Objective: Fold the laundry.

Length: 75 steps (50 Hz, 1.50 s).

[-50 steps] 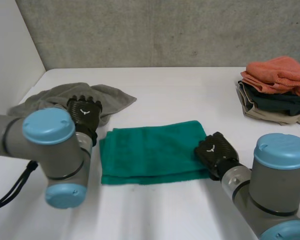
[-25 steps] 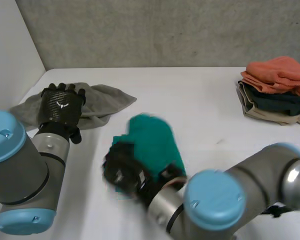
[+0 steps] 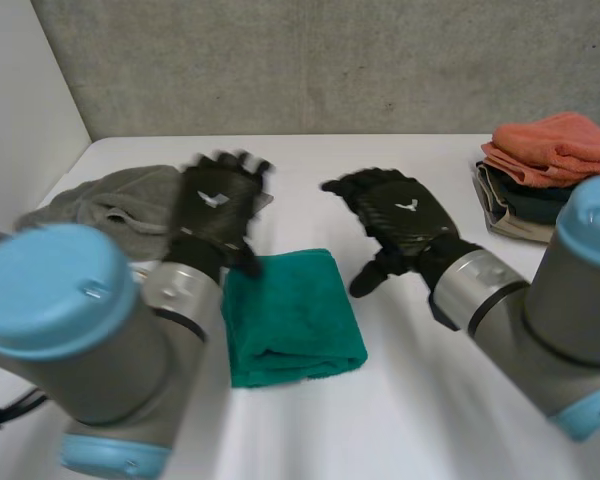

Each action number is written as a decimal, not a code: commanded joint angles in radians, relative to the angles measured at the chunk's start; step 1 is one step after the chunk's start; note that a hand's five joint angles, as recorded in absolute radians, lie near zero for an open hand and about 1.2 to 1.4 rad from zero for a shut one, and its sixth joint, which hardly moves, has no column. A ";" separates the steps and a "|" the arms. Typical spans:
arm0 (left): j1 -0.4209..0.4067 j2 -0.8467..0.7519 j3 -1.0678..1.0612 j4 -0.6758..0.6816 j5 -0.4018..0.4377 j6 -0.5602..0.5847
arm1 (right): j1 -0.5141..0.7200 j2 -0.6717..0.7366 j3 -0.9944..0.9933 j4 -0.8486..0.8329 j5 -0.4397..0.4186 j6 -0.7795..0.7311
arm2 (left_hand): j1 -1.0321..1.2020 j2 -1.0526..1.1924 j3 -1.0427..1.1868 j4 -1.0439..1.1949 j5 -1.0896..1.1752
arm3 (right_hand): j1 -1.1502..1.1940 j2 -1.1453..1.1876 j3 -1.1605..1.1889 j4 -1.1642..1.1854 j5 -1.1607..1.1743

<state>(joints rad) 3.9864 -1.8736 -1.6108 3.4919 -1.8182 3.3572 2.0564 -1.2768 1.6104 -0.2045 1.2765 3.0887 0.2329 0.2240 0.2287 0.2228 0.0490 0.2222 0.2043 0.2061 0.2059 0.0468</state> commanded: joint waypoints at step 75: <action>0.174 -0.033 0.250 -0.381 0.583 -0.035 | 0.338 0.413 -0.069 -0.296 0.251 -0.464 | -0.011 -0.002 -0.006 -0.001 -0.001 | 0.370 0.388 0.386 0.387 0.371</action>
<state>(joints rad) 4.1603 -1.9067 -1.3604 3.1109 -1.2360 3.3239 2.3945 -0.8744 1.5604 -0.4945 1.5304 2.6220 0.2330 0.2240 0.2288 0.2228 0.0487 0.4334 0.4147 0.4314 0.4332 0.2101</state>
